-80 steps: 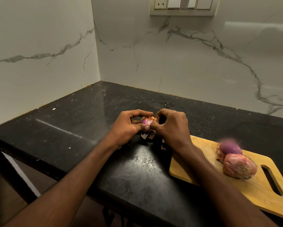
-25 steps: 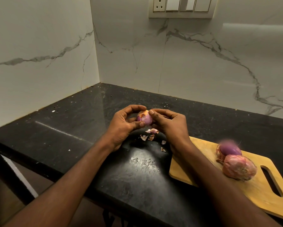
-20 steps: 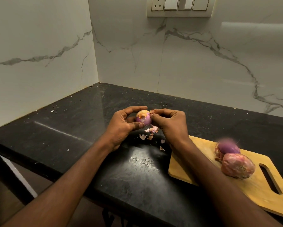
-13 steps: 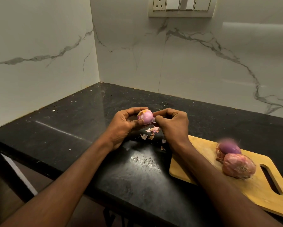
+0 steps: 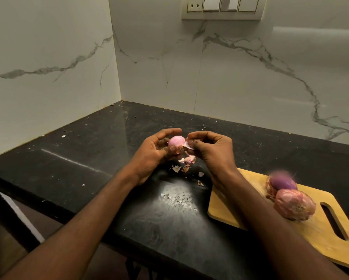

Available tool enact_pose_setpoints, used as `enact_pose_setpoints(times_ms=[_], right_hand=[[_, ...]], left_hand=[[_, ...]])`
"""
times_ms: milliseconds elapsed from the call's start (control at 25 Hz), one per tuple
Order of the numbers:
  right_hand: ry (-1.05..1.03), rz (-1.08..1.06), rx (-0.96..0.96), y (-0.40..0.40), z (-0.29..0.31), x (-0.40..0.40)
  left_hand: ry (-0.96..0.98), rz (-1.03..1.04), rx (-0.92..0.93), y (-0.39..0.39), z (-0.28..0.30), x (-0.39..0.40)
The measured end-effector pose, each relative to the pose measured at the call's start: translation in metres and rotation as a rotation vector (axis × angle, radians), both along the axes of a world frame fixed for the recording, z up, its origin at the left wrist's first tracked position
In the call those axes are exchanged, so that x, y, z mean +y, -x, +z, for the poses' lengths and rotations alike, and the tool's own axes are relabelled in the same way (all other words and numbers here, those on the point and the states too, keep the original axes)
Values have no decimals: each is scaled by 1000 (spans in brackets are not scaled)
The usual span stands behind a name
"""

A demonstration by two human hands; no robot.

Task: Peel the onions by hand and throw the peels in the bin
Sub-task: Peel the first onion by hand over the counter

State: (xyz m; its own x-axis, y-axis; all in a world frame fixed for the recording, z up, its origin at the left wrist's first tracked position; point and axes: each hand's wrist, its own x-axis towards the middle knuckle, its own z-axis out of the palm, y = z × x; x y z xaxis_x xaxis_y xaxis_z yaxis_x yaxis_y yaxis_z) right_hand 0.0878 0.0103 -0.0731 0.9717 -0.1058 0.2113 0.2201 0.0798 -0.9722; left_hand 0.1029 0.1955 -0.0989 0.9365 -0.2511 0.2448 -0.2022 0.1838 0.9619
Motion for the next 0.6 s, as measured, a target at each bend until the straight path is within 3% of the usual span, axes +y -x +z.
enact_pose_setpoints(times_ms=[240,360,600], right_hand=[[4,89,14,3,6,-1],[163,49,-5,2,2,-1],[445,-59,-146,-1,-4,-1]], left_hand=[[153,-2,99,-3,1,-1],[205,53,103,-4,1,-1],[94,45,16,-4,-1,-3]])
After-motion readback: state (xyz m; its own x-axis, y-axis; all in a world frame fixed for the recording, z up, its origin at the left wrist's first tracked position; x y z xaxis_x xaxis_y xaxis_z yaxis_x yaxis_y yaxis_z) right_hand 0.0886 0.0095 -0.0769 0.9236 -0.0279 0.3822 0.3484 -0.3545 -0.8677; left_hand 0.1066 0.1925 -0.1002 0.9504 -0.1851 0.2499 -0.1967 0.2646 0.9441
